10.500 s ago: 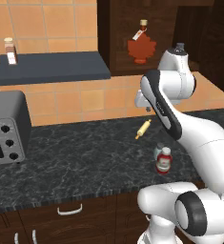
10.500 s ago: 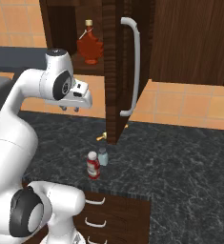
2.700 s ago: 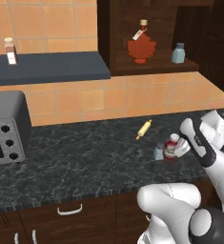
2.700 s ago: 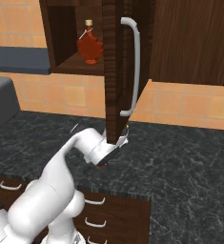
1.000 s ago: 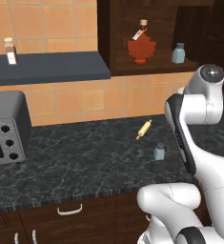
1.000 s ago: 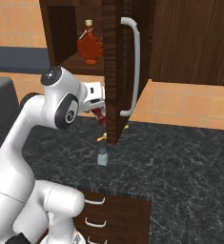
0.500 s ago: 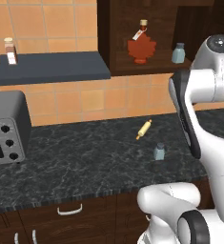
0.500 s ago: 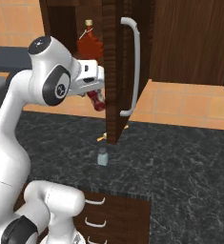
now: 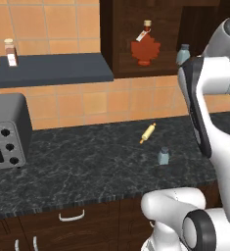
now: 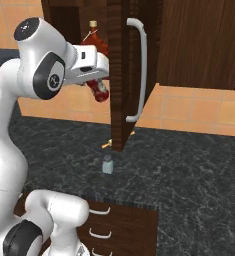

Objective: Put the shaker and condiment bottle from the counter next to their counterparts in the cabinet.

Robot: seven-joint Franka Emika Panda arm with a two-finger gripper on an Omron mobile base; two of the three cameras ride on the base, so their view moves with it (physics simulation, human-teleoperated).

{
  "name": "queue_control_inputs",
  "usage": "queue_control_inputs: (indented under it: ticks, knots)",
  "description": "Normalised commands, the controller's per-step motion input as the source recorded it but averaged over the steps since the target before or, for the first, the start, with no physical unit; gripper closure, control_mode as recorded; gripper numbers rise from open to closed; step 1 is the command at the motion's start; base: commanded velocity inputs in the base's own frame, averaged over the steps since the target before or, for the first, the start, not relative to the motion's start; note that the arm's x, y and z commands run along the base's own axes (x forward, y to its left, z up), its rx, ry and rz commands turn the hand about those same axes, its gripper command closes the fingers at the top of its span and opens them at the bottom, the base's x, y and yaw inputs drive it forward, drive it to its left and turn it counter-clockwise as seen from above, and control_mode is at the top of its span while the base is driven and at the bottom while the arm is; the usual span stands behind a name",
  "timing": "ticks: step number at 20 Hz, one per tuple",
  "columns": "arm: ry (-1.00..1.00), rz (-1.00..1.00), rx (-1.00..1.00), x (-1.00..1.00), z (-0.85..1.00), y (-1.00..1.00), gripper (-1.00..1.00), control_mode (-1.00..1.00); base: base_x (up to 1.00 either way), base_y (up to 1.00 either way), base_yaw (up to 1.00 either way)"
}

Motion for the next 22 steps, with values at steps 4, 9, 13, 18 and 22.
queue_control_inputs:
  ticks: [4,9,13,18,22]
  knots:
    - [0.00,-0.01,0.07,-0.06,0.65,0.10,1.00,-1.00,0.00,0.00,0.00]
    - [0.00,0.03,0.04,0.00,0.24,0.19,1.00,-1.00,0.00,0.00,0.00]
    - [0.00,0.01,0.04,0.00,0.16,0.22,1.00,-1.00,0.00,0.00,0.00]
    - [0.00,0.03,0.03,0.00,0.00,0.17,1.00,-1.00,0.00,0.00,0.00]
    - [0.03,0.00,0.15,0.04,0.07,0.15,1.00,-1.00,0.00,0.00,0.00]
